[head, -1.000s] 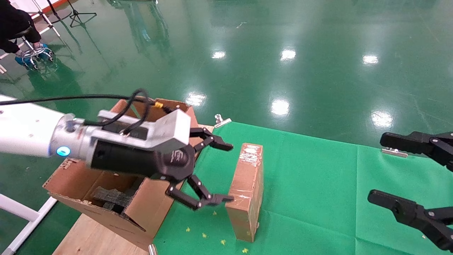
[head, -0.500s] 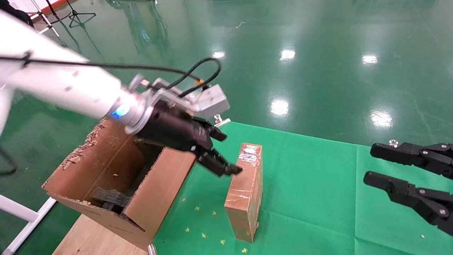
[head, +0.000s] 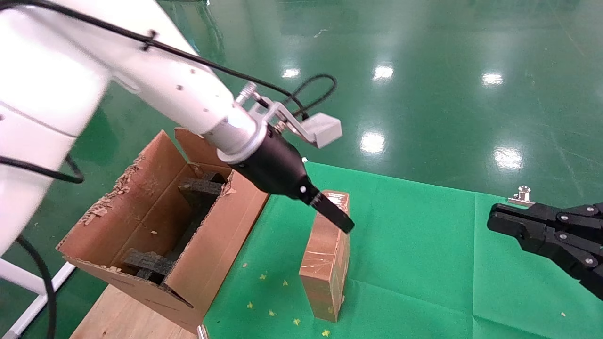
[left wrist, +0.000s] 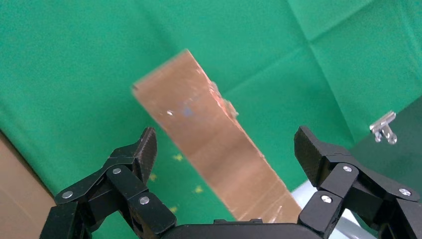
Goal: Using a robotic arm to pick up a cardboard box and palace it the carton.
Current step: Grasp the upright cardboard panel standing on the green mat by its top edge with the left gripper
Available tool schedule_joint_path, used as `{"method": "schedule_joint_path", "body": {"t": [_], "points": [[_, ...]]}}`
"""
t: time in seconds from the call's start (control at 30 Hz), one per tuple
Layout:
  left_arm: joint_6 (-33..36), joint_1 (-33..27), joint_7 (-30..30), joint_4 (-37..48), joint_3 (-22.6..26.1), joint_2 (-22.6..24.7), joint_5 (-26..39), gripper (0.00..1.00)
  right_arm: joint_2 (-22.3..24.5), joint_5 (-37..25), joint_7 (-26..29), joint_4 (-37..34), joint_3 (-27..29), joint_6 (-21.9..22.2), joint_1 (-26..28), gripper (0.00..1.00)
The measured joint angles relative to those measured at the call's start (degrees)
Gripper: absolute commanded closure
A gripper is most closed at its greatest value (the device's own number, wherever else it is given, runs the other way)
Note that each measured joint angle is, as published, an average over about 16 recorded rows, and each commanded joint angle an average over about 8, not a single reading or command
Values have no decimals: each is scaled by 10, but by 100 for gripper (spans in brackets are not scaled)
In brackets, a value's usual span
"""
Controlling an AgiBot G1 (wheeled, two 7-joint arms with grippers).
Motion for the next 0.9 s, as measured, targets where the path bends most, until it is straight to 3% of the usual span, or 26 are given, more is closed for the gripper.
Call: {"method": "schedule_joint_path", "body": {"t": [0.37,0.53,0.57,0.63,0.8,0.83,0.9], "points": [[-8,-18,-32,50,90,48,-18,0,0,0,0,0,0,0,0,98],[-12,-18,-30,60,106,57,-23,0,0,0,0,0,0,0,0,39],[-13,-17,-30,61,107,58,-23,6,0,0,0,0,0,0,0,26],[-13,-17,-29,63,110,59,-24,31,0,0,0,0,0,0,0,3],[-14,-17,-28,65,112,60,-25,94,0,0,0,0,0,0,0,0],[-14,-17,-28,65,112,60,-25,100,0,0,0,0,0,0,0,0],[-14,-17,-28,64,111,59,-25,100,0,0,0,0,0,0,0,0]]}}
